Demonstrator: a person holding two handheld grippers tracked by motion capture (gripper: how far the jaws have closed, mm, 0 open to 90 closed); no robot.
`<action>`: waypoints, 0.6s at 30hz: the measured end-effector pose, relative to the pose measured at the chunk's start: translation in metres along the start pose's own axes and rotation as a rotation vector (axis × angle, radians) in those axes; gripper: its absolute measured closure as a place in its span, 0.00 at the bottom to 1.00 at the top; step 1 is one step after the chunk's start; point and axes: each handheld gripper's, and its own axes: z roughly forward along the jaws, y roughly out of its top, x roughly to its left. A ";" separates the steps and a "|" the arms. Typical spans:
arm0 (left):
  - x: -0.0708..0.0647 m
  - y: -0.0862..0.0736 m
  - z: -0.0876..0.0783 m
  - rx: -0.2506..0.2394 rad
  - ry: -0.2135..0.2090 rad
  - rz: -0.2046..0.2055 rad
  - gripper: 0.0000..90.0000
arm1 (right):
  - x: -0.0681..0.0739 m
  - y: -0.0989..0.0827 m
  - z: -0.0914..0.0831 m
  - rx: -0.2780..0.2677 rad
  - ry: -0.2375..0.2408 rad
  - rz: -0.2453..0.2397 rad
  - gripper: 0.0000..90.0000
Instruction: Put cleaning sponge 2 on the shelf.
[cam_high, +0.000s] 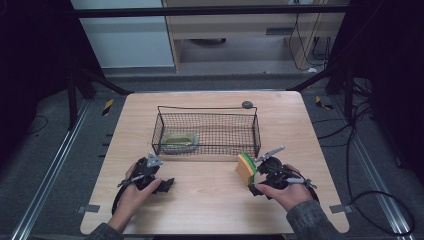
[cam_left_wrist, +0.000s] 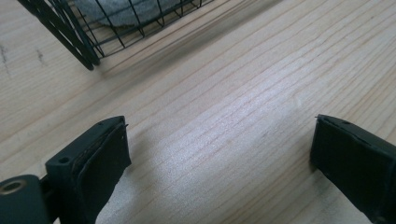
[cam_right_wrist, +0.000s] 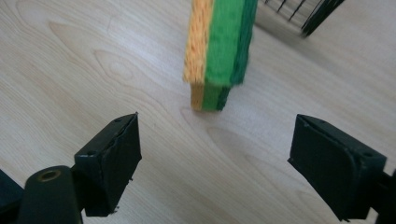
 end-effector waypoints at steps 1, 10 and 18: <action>0.001 0.000 0.000 0.002 -0.005 -0.005 0.02 | 0.000 0.004 -0.003 0.002 -0.006 -0.003 0.19; 0.004 -0.003 0.003 -0.018 -0.028 -0.025 0.00 | 0.000 0.037 -0.018 0.027 -0.027 -0.028 0.23; 0.006 -0.005 0.003 -0.039 -0.034 -0.012 0.00 | 0.002 0.055 -0.016 0.050 -0.020 -0.036 0.24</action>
